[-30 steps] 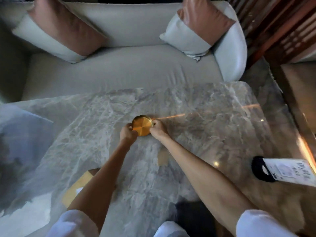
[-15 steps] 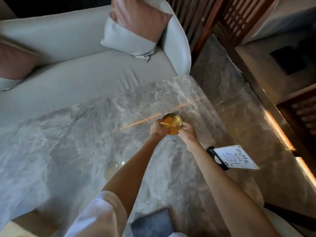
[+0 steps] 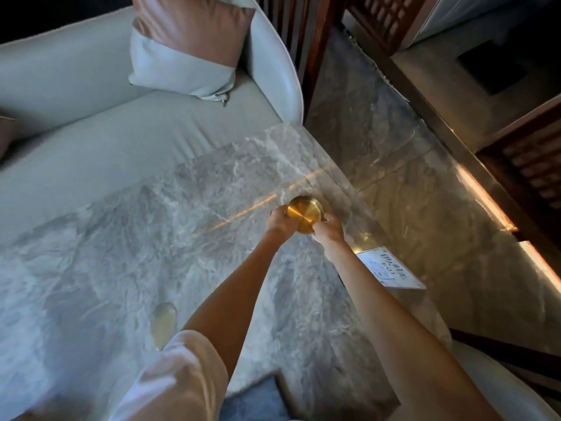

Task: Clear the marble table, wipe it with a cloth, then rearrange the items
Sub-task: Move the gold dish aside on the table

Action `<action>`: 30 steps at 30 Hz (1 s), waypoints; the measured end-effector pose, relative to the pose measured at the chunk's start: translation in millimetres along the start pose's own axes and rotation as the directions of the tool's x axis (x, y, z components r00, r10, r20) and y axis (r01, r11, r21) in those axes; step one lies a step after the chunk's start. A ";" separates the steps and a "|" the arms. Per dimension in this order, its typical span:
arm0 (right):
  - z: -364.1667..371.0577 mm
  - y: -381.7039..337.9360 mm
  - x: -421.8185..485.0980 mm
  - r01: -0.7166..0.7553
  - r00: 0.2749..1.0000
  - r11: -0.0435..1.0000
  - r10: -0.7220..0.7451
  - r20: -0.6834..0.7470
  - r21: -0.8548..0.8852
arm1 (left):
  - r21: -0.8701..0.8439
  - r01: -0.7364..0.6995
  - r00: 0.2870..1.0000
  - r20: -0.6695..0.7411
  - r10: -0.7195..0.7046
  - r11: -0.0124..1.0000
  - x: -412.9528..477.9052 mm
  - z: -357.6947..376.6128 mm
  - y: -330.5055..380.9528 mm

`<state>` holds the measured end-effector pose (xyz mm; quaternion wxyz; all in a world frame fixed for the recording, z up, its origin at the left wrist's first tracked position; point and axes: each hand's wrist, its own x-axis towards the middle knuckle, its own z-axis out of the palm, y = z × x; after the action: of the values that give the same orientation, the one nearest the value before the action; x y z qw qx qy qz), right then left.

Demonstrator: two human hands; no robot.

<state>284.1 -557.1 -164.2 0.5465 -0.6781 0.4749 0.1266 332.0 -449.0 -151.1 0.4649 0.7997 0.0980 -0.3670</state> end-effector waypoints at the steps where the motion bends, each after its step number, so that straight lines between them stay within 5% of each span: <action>1: -0.2 -1.0 -2.3 -0.002 1.000 1.000 0.002 0.000 -0.001 | 0.001 -0.004 1.000 0.007 0.004 1.000 -1.9 -1.5 -1.1; 9: 24.3 -8.2 -59.9 0.218 0.967 0.915 -0.250 -0.051 -0.340 | -0.092 -0.007 0.995 -0.099 -0.002 0.996 -44.2 -55.0 -46.2; 13: 85.1 1.8 -113.8 0.407 0.913 0.865 -0.385 0.132 -0.293 | -0.176 -0.019 0.973 -0.230 -0.022 0.984 -87.1 -128.4 -106.7; 19: 195.0 44.9 -213.3 0.483 0.835 0.836 -0.350 0.424 -0.262 | -0.263 -0.042 0.896 -0.436 -0.080 0.964 -192.2 -242.4 -221.4; 23: 257.8 83.7 -284.5 0.555 0.733 0.767 -0.269 0.625 -0.321 | -0.277 0.031 0.712 -0.668 -0.215 0.960 -275.4 -290.7 -308.3; 26: 291.6 111.2 -329.7 0.569 0.670 0.730 -0.146 0.728 -0.378 | -0.229 0.231 0.523 -0.790 -0.319 0.946 -328.8 -309.3 -367.9; 30: 320.7 140.1 -376.7 0.559 0.611 0.687 0.037 0.791 -0.464 | -0.438 0.318 0.462 -0.703 -0.540 0.841 -367.4 -313.4 -420.9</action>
<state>91.1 -83.6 -109.9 0.4187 -0.7781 0.0112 0.4681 16.5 105.3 -91.2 0.3545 0.7607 0.5410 -0.0546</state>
